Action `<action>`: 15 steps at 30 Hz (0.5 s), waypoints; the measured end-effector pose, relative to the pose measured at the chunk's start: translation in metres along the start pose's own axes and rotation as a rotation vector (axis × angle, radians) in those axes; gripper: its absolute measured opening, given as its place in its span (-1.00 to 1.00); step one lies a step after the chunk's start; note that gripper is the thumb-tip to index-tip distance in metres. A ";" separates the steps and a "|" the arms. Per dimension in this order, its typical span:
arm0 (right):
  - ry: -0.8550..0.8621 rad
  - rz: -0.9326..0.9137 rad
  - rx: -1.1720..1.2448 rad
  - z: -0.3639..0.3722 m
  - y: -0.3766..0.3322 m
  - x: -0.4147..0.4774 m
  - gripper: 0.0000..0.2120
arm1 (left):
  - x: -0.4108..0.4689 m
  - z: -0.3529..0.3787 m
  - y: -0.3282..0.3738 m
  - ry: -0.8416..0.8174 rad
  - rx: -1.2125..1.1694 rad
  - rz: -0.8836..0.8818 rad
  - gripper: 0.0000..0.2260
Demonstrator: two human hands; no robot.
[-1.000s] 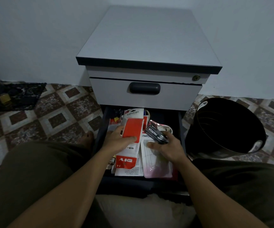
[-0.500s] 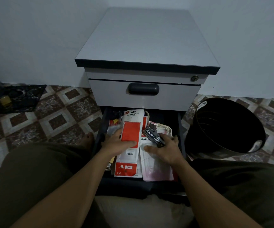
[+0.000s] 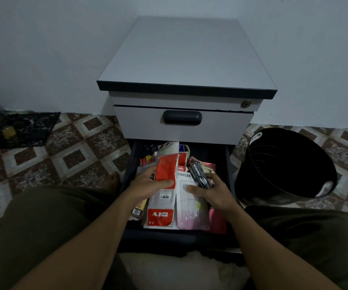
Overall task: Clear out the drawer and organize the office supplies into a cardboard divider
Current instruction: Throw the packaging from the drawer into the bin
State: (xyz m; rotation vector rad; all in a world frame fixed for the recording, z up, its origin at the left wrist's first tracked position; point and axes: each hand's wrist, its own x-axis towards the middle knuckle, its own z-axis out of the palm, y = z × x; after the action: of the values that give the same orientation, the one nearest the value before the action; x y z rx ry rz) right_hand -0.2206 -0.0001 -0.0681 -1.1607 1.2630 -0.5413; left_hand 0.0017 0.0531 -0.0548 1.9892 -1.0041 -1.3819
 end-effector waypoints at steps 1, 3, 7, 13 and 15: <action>-0.007 0.015 0.035 -0.001 0.001 0.001 -0.35 | -0.001 0.001 0.001 0.001 0.001 0.008 -0.29; -0.015 0.033 0.105 0.000 0.000 0.001 -0.37 | -0.002 0.003 0.002 -0.007 -0.001 0.015 -0.28; 0.004 0.015 0.177 0.003 0.003 0.000 -0.40 | -0.008 0.004 0.004 -0.027 0.028 0.053 -0.12; -0.004 -0.036 0.374 0.002 -0.003 -0.002 -0.42 | -0.016 0.005 0.012 -0.057 -0.031 0.117 -0.06; -0.045 -0.071 0.381 0.003 -0.005 -0.005 -0.39 | -0.018 0.008 0.016 -0.043 -0.013 0.164 -0.04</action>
State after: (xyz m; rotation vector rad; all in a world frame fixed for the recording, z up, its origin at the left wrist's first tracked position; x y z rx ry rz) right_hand -0.2177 0.0037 -0.0618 -0.8927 1.0271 -0.7673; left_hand -0.0135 0.0582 -0.0357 1.8310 -1.1473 -1.3429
